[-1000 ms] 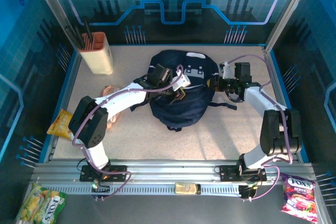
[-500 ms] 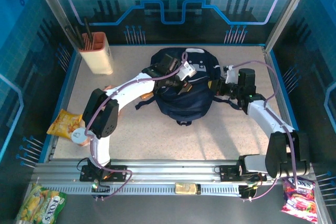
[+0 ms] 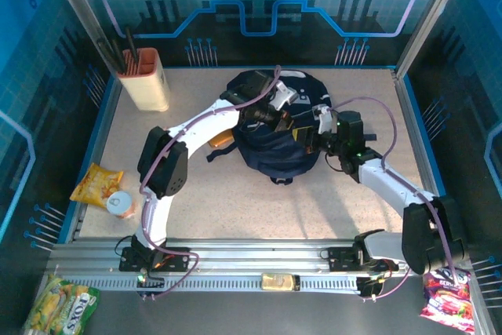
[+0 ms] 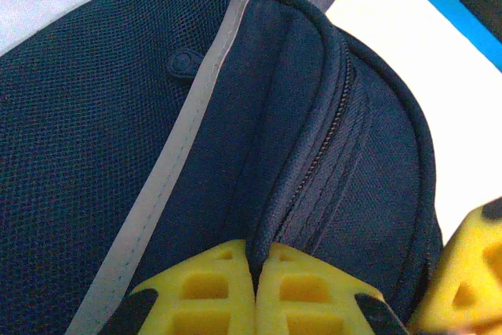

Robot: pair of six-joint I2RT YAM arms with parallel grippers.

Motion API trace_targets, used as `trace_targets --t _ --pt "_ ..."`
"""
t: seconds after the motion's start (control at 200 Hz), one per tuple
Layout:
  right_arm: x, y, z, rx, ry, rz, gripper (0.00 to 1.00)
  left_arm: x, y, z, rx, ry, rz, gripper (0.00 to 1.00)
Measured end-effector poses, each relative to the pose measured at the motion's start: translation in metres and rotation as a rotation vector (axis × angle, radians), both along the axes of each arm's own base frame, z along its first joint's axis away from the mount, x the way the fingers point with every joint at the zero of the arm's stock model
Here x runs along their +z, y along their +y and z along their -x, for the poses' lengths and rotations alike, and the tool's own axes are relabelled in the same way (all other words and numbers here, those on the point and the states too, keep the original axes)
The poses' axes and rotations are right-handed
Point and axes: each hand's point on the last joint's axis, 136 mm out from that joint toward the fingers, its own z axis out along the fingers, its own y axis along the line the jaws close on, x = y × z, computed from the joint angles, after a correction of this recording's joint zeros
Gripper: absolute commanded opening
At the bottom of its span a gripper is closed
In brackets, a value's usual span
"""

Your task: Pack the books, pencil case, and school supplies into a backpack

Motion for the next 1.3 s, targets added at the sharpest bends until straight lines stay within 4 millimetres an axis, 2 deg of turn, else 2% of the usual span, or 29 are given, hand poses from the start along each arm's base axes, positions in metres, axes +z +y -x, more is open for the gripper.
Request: trace_targets --t 0.125,0.22,0.37,0.51,0.64,0.76,1.046,1.301 --pt "-0.001 0.001 0.0 -0.008 0.009 -0.01 0.22 0.0 -0.001 -0.001 0.013 0.021 0.011 0.0" --pt "0.0 -0.003 0.003 -0.026 0.033 -0.043 0.31 0.003 -0.002 -0.005 0.021 0.008 0.027 0.0" --pt "0.008 -0.031 0.005 -0.126 0.068 -0.127 0.42 0.012 -0.005 -0.017 0.029 -0.046 0.064 0.0" --pt "0.012 -0.053 -0.001 -0.227 0.115 -0.195 0.51 0.006 -0.002 -0.02 0.036 -0.051 0.067 0.0" --pt "0.003 -0.069 -0.004 -0.33 0.223 -0.257 0.56 0.002 0.0 -0.018 0.029 -0.054 0.065 0.0" --pt "-0.001 -0.077 -0.007 -0.391 0.315 -0.316 0.6 0.007 0.001 -0.018 0.016 -0.074 0.068 0.0" --pt "0.008 -0.07 -0.034 -0.422 0.441 -0.428 0.63 0.005 0.002 -0.012 -0.015 -0.087 0.065 0.0" --pt "0.007 -0.061 -0.054 -0.431 0.513 -0.449 0.72 0.004 0.002 -0.01 -0.033 -0.101 0.059 0.0"
